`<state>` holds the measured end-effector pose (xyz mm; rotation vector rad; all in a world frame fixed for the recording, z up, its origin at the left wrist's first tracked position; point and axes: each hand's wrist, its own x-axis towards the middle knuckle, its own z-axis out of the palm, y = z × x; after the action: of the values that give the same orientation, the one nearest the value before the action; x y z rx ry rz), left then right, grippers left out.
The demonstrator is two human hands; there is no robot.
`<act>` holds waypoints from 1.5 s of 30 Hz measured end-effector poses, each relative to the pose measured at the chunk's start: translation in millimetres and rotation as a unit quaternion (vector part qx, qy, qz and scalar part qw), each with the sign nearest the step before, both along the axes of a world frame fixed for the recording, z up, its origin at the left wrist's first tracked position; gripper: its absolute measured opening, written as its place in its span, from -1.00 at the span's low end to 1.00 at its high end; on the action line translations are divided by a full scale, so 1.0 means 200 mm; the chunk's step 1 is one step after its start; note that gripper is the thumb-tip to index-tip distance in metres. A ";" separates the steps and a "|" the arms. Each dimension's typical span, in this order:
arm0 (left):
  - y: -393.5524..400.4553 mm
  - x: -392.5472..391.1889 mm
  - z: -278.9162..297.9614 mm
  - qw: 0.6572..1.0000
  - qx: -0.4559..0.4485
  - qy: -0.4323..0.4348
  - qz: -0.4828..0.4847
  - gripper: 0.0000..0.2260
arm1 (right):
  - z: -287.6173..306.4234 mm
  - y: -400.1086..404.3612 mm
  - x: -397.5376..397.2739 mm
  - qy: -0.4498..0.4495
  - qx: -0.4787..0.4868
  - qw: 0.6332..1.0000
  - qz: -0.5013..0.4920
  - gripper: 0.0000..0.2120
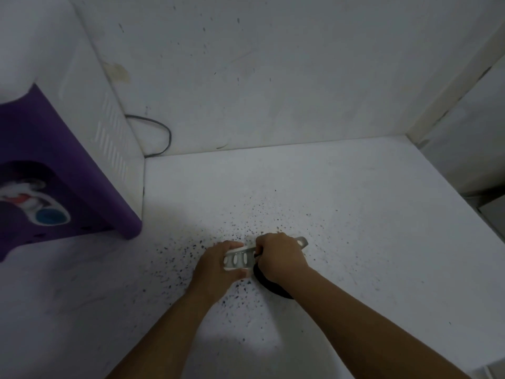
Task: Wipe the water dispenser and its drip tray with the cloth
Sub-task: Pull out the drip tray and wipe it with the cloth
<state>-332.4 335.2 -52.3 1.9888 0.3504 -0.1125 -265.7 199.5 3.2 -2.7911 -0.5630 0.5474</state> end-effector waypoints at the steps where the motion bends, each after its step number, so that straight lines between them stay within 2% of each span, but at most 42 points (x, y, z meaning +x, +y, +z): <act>1: 0.00 0.00 0.00 1.000 0.002 -0.002 0.000 -0.58 | 0.01 0.00 0.00 0.011 -0.007 1.000 0.006 -0.84; 5: 0.00 0.00 0.01 1.000 0.002 0.001 0.000 -0.60 | 0.01 -0.01 0.03 -0.001 0.032 0.999 -0.030 -0.86; 8: 0.00 0.00 0.00 1.000 0.007 0.000 0.001 -0.62 | 0.00 -0.01 -0.01 -0.027 0.024 0.999 -0.016 -0.88; 12: 0.00 0.00 0.00 1.000 0.015 0.003 0.005 -0.59 | 0.04 -0.03 0.03 0.047 -0.005 0.999 -0.002 -0.87; 17: 0.01 0.02 0.00 1.000 0.002 0.023 -0.002 -0.62 | 0.08 0.00 0.06 0.045 0.074 0.996 -0.016 -0.93; 21: 0.10 0.00 0.00 0.995 -0.069 0.060 -0.045 -0.54 | 0.01 0.00 0.00 0.037 0.051 0.998 0.026 -0.86; 25: 0.15 -0.01 -0.01 0.994 -0.092 0.056 -0.031 -0.49 | 0.00 0.01 0.00 0.009 0.047 0.999 0.015 -0.85; 28: 0.15 -0.01 -0.02 0.993 -0.096 0.055 -0.034 -0.50 | -0.02 0.04 -0.03 -0.015 0.016 0.999 0.031 -0.82; 31: 0.15 0.00 -0.02 0.993 -0.101 0.048 -0.031 -0.51 | -0.01 0.05 -0.01 0.016 -0.022 0.999 0.042 -0.82; 37: 0.16 0.01 -0.03 0.994 -0.094 0.049 -0.041 -0.49 | 0.00 0.09 0.02 -0.021 -0.014 0.999 0.033 -0.86; 40: 0.15 0.01 -0.04 0.995 -0.087 0.037 -0.029 -0.49 | -0.01 0.09 0.01 0.000 -0.043 0.998 0.051 -0.85; 45: 0.14 0.02 -0.03 0.996 -0.074 0.035 -0.033 -0.49 | 0.00 0.08 0.02 -0.013 0.006 1.000 0.013 -0.86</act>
<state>-329.4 364.1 -58.6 1.8530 0.3129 -0.2448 -261.6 215.3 2.4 -2.7859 -0.6070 0.5129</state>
